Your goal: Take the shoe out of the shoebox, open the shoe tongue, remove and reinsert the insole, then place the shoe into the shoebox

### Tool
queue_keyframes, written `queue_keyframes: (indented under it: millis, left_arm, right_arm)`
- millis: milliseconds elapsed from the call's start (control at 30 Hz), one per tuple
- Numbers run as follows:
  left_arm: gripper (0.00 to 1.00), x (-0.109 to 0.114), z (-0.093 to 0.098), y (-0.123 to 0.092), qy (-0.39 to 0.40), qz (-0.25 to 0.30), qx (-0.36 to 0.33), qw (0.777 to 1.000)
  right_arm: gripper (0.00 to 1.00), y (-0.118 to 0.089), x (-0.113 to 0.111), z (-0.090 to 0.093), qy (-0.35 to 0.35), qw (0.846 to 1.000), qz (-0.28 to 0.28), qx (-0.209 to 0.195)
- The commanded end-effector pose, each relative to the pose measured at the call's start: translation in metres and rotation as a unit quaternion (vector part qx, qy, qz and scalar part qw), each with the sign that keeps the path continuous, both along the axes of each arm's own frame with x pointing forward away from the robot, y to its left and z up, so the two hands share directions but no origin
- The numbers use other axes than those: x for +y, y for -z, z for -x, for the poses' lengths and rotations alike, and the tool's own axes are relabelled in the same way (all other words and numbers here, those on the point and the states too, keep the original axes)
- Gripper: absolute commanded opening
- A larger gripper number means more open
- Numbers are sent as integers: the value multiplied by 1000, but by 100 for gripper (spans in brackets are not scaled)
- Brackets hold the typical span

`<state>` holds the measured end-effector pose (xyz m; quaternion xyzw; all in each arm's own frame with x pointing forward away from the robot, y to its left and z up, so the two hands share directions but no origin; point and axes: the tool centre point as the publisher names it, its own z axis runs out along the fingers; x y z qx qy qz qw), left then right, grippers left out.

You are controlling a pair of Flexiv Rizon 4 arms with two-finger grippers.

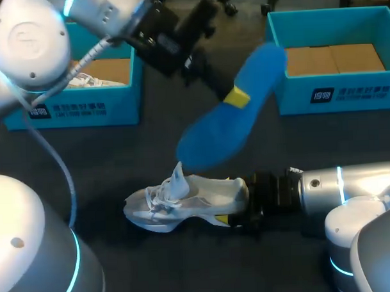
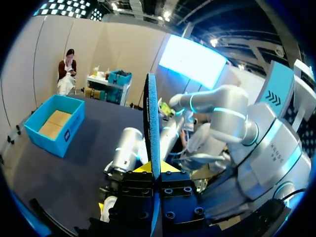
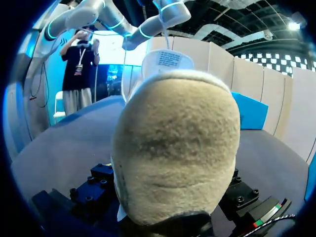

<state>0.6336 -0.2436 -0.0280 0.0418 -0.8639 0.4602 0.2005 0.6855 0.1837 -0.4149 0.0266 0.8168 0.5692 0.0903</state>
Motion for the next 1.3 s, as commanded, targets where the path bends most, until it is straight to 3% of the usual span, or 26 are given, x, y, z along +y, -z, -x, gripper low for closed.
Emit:
queue_keyframes:
  millis: [33, 100, 133, 533, 633, 767, 967, 1300]
  left_arm:
    - [0, 41, 26, -34, -62, 59, -7, 996]
    - [0, 47, 30, -48, -88, 72, -5, 994]
    - [0, 53, 33, -67, -127, 86, 15, 988]
    - [0, 53, 33, -67, -127, 86, 15, 988]
    - [0, 51, 33, -63, -121, 109, 54, 985]
    - [0, 51, 39, -76, -110, 128, 66, 983]
    - [0, 74, 60, -90, -105, 165, 54, 979]
    - [0, 111, 77, -97, -151, 189, 37, 970]
  right_arm:
    - [0, 2, 3, 0, 0, 1000, 2, 0]
    - [0, 2, 3, 0, 0, 1000, 2, 0]
    - [0, 2, 3, 0, 0, 1000, 2, 0]
    - [0, 2, 3, 0, 0, 1000, 2, 0]
    - [0, 2, 3, 0, 0, 1000, 2, 0]
    - [0, 2, 3, 0, 0, 1000, 2, 0]
    - [0, 2, 3, 0, 0, 1000, 2, 0]
    - [0, 2, 3, 0, 0, 1000, 2, 0]
